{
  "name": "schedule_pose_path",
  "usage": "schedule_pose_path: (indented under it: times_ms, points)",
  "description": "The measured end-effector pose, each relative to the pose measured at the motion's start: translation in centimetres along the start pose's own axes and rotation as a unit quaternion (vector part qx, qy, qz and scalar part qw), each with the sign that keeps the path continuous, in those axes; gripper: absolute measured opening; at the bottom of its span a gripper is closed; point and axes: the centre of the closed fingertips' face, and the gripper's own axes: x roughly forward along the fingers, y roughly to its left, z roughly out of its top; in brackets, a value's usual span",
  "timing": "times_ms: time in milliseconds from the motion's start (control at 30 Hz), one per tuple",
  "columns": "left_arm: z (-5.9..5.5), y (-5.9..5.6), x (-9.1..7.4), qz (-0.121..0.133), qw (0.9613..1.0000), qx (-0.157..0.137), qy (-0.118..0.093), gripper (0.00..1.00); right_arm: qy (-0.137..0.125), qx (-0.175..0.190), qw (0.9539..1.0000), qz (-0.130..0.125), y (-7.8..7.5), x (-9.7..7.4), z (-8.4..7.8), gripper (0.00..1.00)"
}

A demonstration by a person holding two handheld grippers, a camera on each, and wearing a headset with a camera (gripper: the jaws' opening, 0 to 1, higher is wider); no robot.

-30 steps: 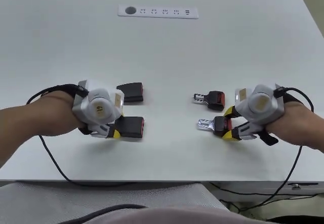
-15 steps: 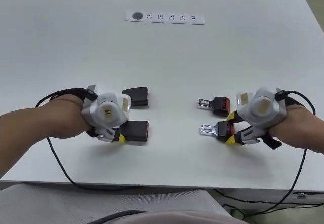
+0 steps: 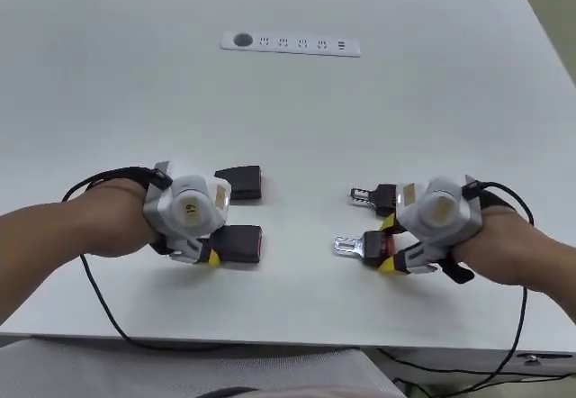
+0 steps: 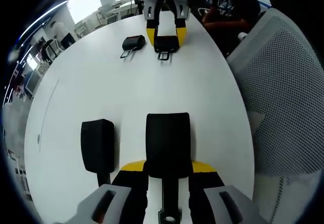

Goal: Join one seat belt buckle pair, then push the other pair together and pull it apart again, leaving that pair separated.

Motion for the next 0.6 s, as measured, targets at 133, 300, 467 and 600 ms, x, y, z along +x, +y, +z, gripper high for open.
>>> schedule_pose_path:
  times_ms: [133, 300, 467, 600]
  points:
    - [0.0, 0.0, 0.0, 0.0, 1.0, 0.001, 0.003, 0.31, -0.009, -0.001, 1.0, -0.001, 0.4, 0.8, 1.7, 0.34]
    - [0.0, 0.0, 0.0, 0.002, 1.0, -0.003, 0.003, 0.31, -0.018, -0.006, 0.9998, 0.0, 0.9, 1.5, 3.5, 0.34]
    - [0.1, -0.2, 0.0, 0.004, 0.9999, 0.007, 0.014, 0.31, -0.027, -0.005, 0.9996, -0.001, 1.2, 2.2, 4.9, 0.34]
    - [0.1, -0.2, 0.0, 0.001, 0.9998, 0.007, 0.018, 0.31, -0.029, -0.007, 0.9995, -0.002, 1.3, 2.8, 6.3, 0.34]
